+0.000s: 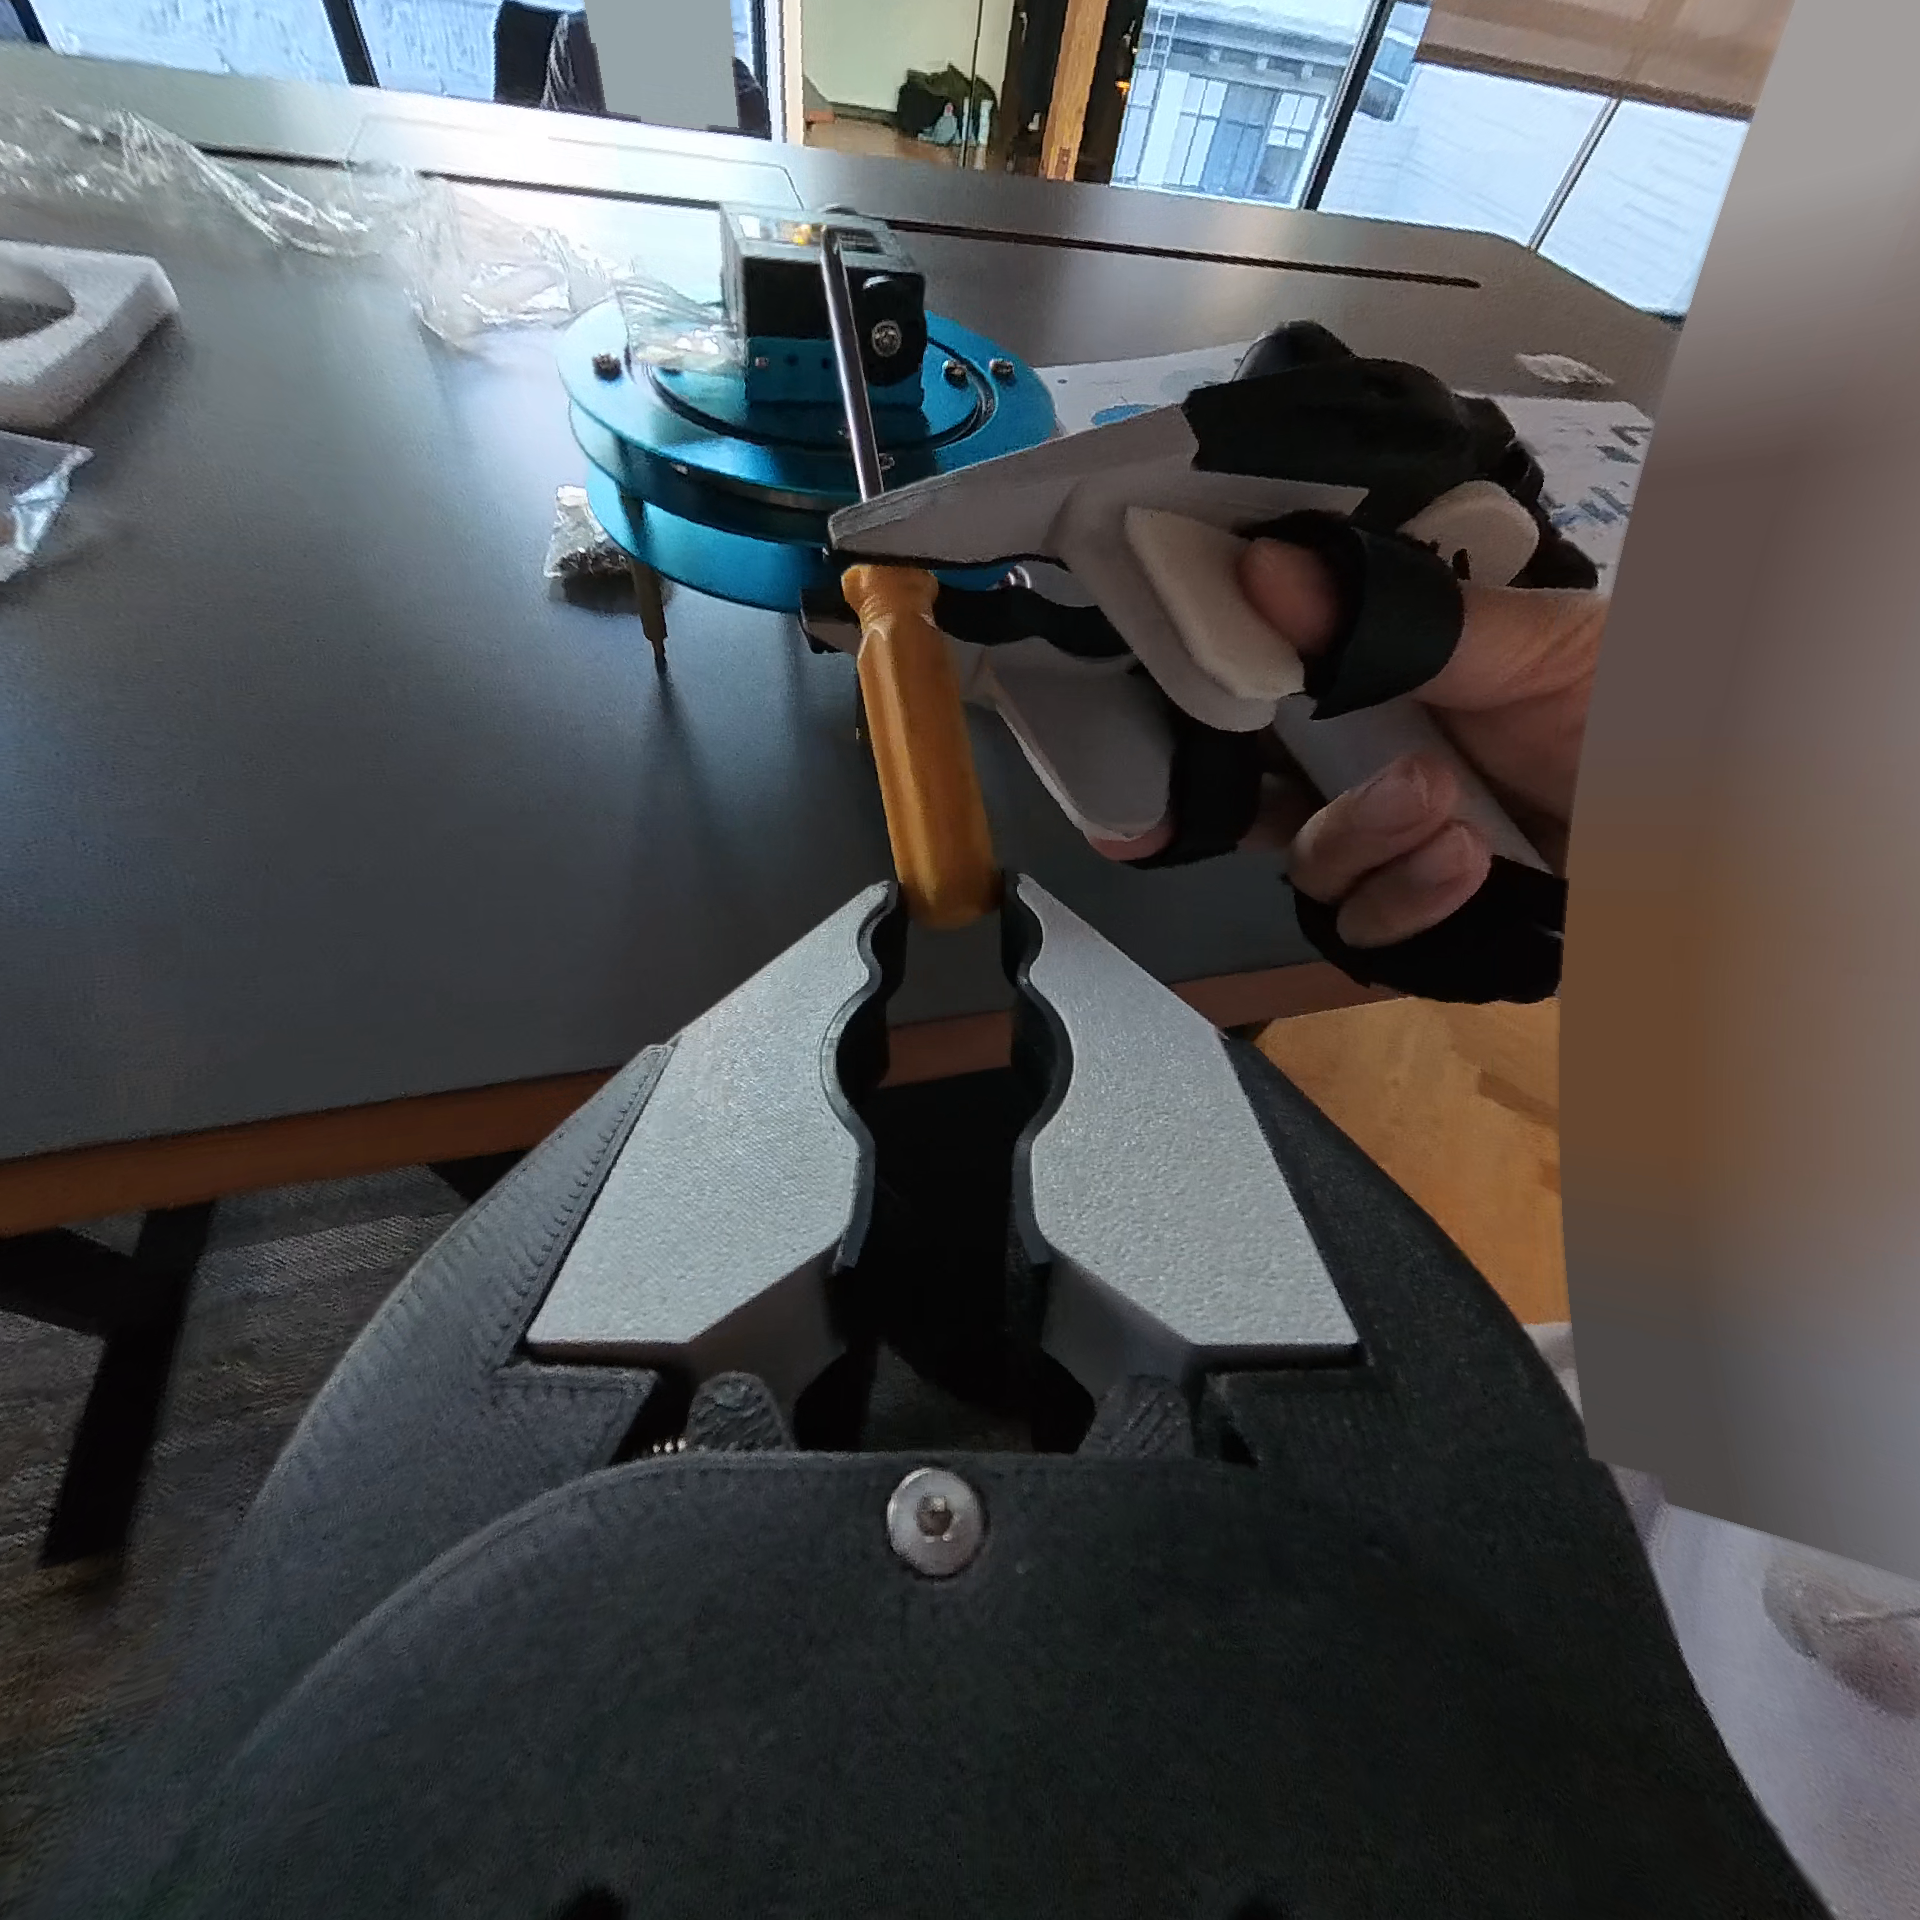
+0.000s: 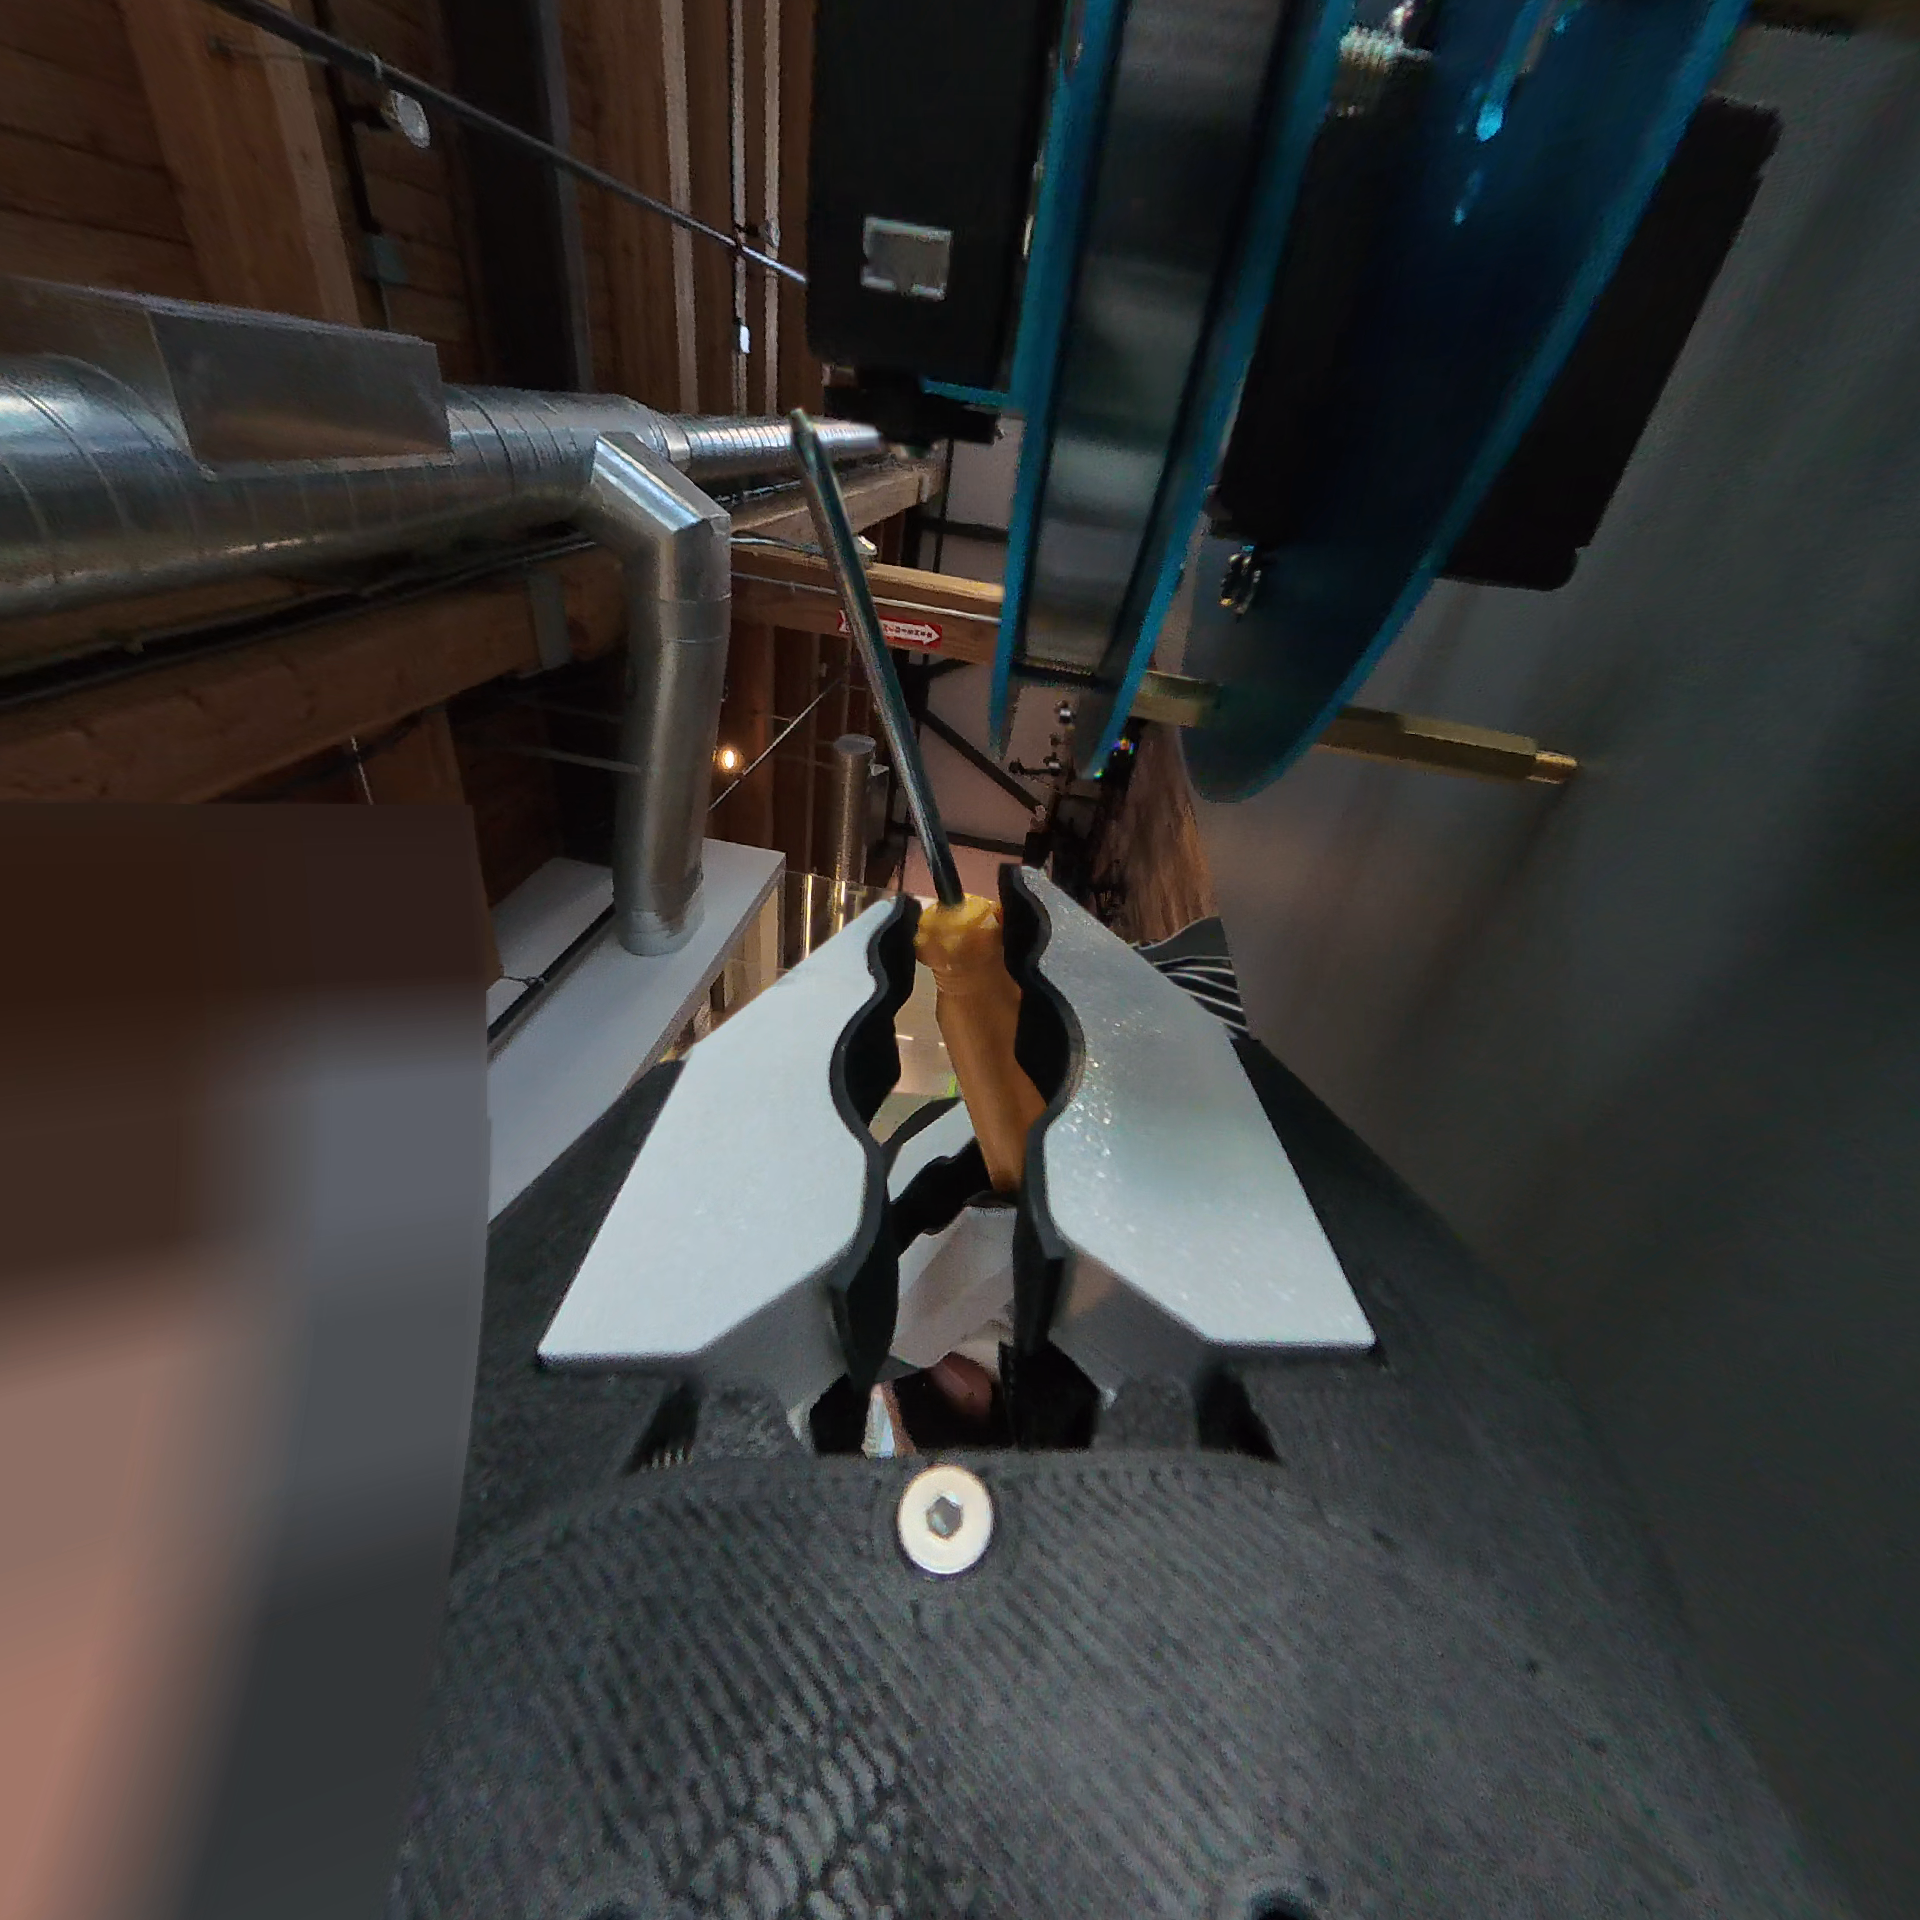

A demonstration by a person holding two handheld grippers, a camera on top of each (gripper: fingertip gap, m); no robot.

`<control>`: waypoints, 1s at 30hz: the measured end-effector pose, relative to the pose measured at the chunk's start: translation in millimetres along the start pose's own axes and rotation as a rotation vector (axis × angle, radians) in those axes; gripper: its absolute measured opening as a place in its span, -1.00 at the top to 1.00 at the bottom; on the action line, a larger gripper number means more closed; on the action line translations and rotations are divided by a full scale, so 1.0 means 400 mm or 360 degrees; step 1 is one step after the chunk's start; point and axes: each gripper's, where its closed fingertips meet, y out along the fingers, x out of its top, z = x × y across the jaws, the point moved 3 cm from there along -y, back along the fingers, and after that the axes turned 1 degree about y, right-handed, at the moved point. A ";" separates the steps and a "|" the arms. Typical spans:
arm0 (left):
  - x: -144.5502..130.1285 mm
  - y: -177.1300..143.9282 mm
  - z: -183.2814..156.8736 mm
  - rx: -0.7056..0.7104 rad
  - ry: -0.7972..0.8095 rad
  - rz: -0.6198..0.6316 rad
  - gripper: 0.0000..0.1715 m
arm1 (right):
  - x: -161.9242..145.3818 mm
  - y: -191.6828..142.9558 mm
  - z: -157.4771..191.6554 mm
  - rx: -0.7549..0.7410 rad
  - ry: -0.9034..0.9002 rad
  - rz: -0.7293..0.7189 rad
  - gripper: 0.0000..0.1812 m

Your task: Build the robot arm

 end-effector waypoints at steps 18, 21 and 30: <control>0.022 -0.045 0.014 -0.0087 -0.0064 -0.0005 0.66 | -0.028 0.019 0.014 0.0086 0.0248 0.0052 0.83; 0.028 -0.052 0.015 0.0095 0.0264 -0.0034 0.64 | -0.031 0.027 0.010 0.0089 0.0283 0.0069 0.83; 0.027 -0.044 0.018 0.0374 0.0668 -0.0207 0.76 | -0.018 0.029 0.009 0.0096 0.0343 0.0060 0.83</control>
